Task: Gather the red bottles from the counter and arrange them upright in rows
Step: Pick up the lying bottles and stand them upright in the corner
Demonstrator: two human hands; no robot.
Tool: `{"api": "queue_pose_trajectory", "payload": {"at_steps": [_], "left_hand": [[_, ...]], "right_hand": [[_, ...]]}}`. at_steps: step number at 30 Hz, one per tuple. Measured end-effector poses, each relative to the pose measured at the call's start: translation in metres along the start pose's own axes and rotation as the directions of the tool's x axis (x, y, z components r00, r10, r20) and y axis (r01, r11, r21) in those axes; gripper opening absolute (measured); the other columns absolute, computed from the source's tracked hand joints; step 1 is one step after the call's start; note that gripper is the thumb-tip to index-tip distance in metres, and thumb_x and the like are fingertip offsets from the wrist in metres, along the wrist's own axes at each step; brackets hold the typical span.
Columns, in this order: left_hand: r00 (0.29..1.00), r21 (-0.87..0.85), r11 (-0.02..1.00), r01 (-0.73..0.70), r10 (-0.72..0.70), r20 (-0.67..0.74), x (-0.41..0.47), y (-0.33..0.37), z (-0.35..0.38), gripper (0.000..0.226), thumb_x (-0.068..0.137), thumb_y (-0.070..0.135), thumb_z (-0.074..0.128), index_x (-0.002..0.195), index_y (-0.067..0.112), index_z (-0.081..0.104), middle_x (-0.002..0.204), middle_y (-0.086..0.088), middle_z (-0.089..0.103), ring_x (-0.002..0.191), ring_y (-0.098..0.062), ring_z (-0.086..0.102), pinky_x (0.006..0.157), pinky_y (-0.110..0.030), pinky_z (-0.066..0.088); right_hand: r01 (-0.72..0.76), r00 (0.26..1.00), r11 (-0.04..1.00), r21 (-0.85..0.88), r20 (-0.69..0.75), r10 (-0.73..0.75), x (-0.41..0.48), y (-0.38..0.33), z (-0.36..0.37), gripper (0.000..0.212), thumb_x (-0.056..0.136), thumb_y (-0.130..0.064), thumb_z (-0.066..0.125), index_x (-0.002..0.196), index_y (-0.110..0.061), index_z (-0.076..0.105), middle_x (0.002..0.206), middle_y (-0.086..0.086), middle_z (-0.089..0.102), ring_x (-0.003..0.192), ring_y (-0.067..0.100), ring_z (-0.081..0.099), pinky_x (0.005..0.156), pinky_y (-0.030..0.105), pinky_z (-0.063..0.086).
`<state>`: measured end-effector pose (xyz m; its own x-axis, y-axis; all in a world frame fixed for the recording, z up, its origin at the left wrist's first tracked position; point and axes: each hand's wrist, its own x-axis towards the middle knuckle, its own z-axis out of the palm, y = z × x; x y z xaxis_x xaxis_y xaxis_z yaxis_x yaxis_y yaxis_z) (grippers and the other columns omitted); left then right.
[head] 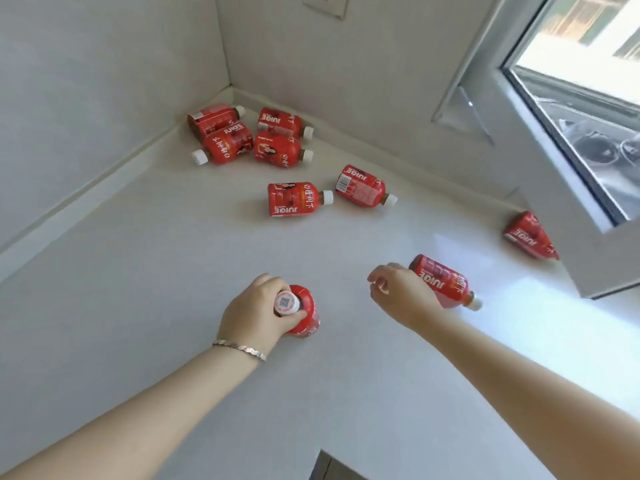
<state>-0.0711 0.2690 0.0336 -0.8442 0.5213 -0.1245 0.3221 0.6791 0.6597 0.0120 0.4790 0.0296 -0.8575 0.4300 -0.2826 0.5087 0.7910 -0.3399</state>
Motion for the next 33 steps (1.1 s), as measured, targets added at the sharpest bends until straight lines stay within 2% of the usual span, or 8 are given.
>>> {"api": "queue_pose_trajectory", "payload": {"at_steps": [4, 7, 11, 15, 21, 26, 29, 33], "left_hand": [[0.999, 0.014, 1.0, -0.027, 0.027, 0.029, 0.008, 0.025, 0.031, 0.029, 0.072, 0.025, 0.074, 0.078, 0.017, 0.047, 0.084, 0.003, 0.051, 0.077, -0.026, 0.056, 0.064, -0.025, 0.035], [1.0, 0.058, 0.998, -0.012, 0.01, 0.026, 0.015, 0.03, 0.038, 0.03, 0.074, 0.025, 0.071, 0.079, 0.016, 0.044, 0.085, 0.0, 0.051, 0.075, -0.026, 0.05, 0.065, -0.027, 0.034], [0.998, 0.078, 0.997, 0.002, -0.007, 0.06, 0.022, 0.028, 0.037, 0.031, 0.074, 0.026, 0.072, 0.08, 0.016, 0.043, 0.084, -0.002, 0.051, 0.075, -0.025, 0.047, 0.064, -0.028, 0.033], [0.999, 0.091, 0.996, -0.008, 0.004, 0.042, 0.021, 0.028, 0.04, 0.031, 0.074, 0.024, 0.072, 0.081, 0.014, 0.043, 0.084, -0.002, 0.051, 0.075, -0.025, 0.046, 0.064, -0.027, 0.032], [1.0, 0.129, 0.991, -0.026, 0.026, 0.005, 0.018, 0.029, 0.042, 0.031, 0.078, 0.026, 0.069, 0.083, 0.016, 0.041, 0.087, 0.001, 0.049, 0.075, -0.025, 0.047, 0.063, -0.028, 0.033], [1.0, 0.141, 0.99, -0.007, 0.005, 0.013, 0.007, 0.029, 0.038, 0.032, 0.08, 0.032, 0.064, 0.079, 0.018, 0.035, 0.083, 0.001, 0.046, 0.073, -0.027, 0.045, 0.062, -0.028, 0.034], [0.999, 0.097, 0.994, 0.05, -0.051, 0.003, -0.024, 0.013, 0.023, 0.046, 0.079, 0.039, 0.063, 0.062, 0.026, 0.023, 0.063, 0.005, 0.039, 0.066, -0.027, 0.043, 0.051, -0.027, 0.027], [0.985, -0.019, 0.99, 0.141, -0.142, -0.093, -0.082, -0.03, -0.014, 0.044, 0.074, 0.036, 0.069, 0.061, 0.024, 0.029, 0.057, 0.003, 0.044, 0.06, -0.025, 0.046, 0.048, -0.025, 0.029]], "right_hand": [[-0.232, 0.959, 0.972, -0.036, -0.173, 0.223, 0.001, 0.073, -0.017, 0.035, 0.083, -0.014, 0.061, 0.118, -0.011, 0.059, 0.127, 0.009, 0.052, 0.117, 0.03, 0.048, 0.095, 0.04, 0.045], [-0.407, 0.912, 0.9, -0.157, -0.118, 0.393, -0.002, 0.119, -0.015, 0.044, 0.083, -0.009, 0.059, 0.125, -0.005, 0.049, 0.133, 0.012, 0.048, 0.123, 0.032, 0.044, 0.097, 0.042, 0.042], [-0.506, 0.856, 0.862, -0.027, 0.104, 0.506, -0.002, 0.141, -0.008, 0.024, 0.084, -0.021, 0.063, 0.104, -0.009, 0.059, 0.098, 0.008, 0.064, 0.086, 0.029, 0.061, 0.072, 0.032, 0.047], [-0.44, 0.898, 0.889, 0.129, 0.07, 0.434, -0.013, 0.143, -0.003, 0.032, 0.084, -0.039, 0.065, 0.095, -0.009, 0.06, 0.088, 0.007, 0.061, 0.078, 0.025, 0.054, 0.067, 0.028, 0.04], [-0.237, 0.96, 0.945, 0.227, -0.092, 0.263, -0.04, 0.113, -0.005, 0.024, 0.086, -0.022, 0.065, 0.094, -0.006, 0.049, 0.088, 0.007, 0.057, 0.078, 0.026, 0.051, 0.068, 0.031, 0.039], [-0.023, 1.0, 0.997, 0.068, -0.002, 0.023, -0.039, 0.05, -0.017, 0.032, 0.087, -0.031, 0.06, 0.11, -0.012, 0.048, 0.085, 0.003, 0.052, 0.077, 0.027, 0.051, 0.066, 0.029, 0.037], [-0.052, 0.998, 0.997, 0.06, -0.019, 0.053, -0.043, 0.005, -0.016, 0.03, 0.084, -0.038, 0.059, 0.094, -0.013, 0.045, 0.08, 0.005, 0.054, 0.073, 0.029, 0.05, 0.061, 0.029, 0.036], [0.042, 0.997, 0.999, -0.018, 0.068, -0.041, -0.065, -0.061, -0.004, 0.027, 0.08, -0.035, 0.058, 0.085, -0.017, 0.038, 0.08, 0.005, 0.055, 0.071, 0.029, 0.053, 0.06, 0.029, 0.04]]}}
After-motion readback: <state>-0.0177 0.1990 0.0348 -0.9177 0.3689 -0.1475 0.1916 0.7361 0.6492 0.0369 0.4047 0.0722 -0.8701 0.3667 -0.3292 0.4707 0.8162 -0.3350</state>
